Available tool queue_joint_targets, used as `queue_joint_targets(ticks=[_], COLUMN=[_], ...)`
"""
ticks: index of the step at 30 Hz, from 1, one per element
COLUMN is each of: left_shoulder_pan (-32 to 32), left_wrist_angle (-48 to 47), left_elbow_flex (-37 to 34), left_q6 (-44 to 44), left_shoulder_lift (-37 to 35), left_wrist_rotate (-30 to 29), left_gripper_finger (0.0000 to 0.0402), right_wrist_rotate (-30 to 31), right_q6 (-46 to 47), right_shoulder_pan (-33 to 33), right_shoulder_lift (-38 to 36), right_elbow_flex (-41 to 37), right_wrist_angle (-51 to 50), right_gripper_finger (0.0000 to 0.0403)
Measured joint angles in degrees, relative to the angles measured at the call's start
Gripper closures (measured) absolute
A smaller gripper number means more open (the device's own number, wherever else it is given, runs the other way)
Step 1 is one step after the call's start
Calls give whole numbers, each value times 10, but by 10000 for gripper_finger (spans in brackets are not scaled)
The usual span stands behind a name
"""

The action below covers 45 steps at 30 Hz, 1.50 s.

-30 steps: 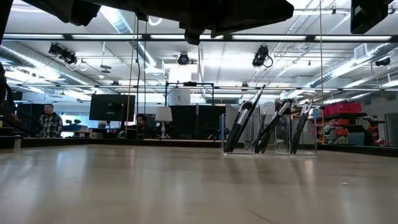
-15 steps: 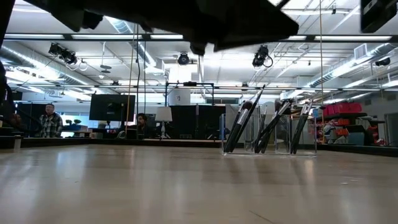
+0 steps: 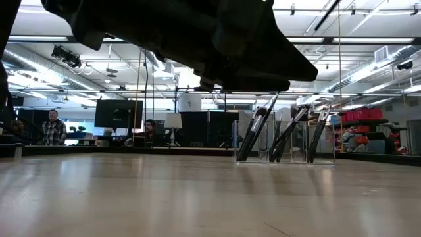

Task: Put items in baskets/containers
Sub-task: Put the black eyeshadow brush into the transparent organizer

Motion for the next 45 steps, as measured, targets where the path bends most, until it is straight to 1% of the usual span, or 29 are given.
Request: queue_joint_targets(ticks=[3, 6, 9, 13, 18, 21, 23, 27, 29, 31, 33, 36, 39, 41, 42, 43, 45], left_shoulder_pan=[0, -2, -2, -2, -2, -1, 0, -1, -1, -1, -1, -1, -1, -1, -1, -1, -1], left_wrist_angle=[0, -6, -5, -6, -4, -3, -3, -2, -2, -2, -2, -2, -2, -2, -2, -2, -2], left_elbow_flex=[0, 0, 0, 0, 0, 0, 0, 0, 0, 0, 0, 0, 0, 0, 0, 0, 0], left_q6=[0, 0, 0, 0, 0, 0, 0, 0, 0, 0, 0, 0, 0, -1, -1, -1, -1], left_shoulder_lift=[0, 0, 0, 0, 0, 1, 1, 1, 1, 1, 1, 1, 1, 1, 1, 1, 1], left_wrist_rotate=[2, 5, 6, 5, 5, 5, 5, 5, 5, 5, 5, 5, 7, 16, 19, 19, 20], left_gripper_finger=[151, 155, 162, 167, 168, 168, 168, 168, 168, 168, 168, 168, 168, 168, 168, 168, 168], right_wrist_rotate=[-1, -2, -2, -2, -2, -2, -12, -86, -105, -126, -150, -143, -128, -141, -159, -189, -272], right_q6=[-13, 4, 54, 141, 209, 235, 276, 420, 463, 461, 426, 351, 302, 307, 328, 362, 451], right_shoulder_pan=[-19, -33, -40, -49, -62, -62, -62, -69, -79, -89, -97, -100, -99, -99, -99, -102, -118], right_shoulder_lift=[-51, -92, -120, -137, -137, -137, -132, -120, -117, -118, -125, -150, -192, -221, -232, -241, -249], right_elbow_flex=[-29, -70, -121, -185, -220, -221, -221, -219, -211, -202, -187, -157, -124, -100, -86, -71, -37], right_wrist_angle=[4, 4, 3, 3, -2, -23, -61, -179, -225, -233, -234, -239, -278, -345, -395, -454, -583], right_gripper_finger=[399, 400, 400, 401, 401, 401, 401, 401, 401, 401, 401, 401, 401, 401, 401, 401, 401])
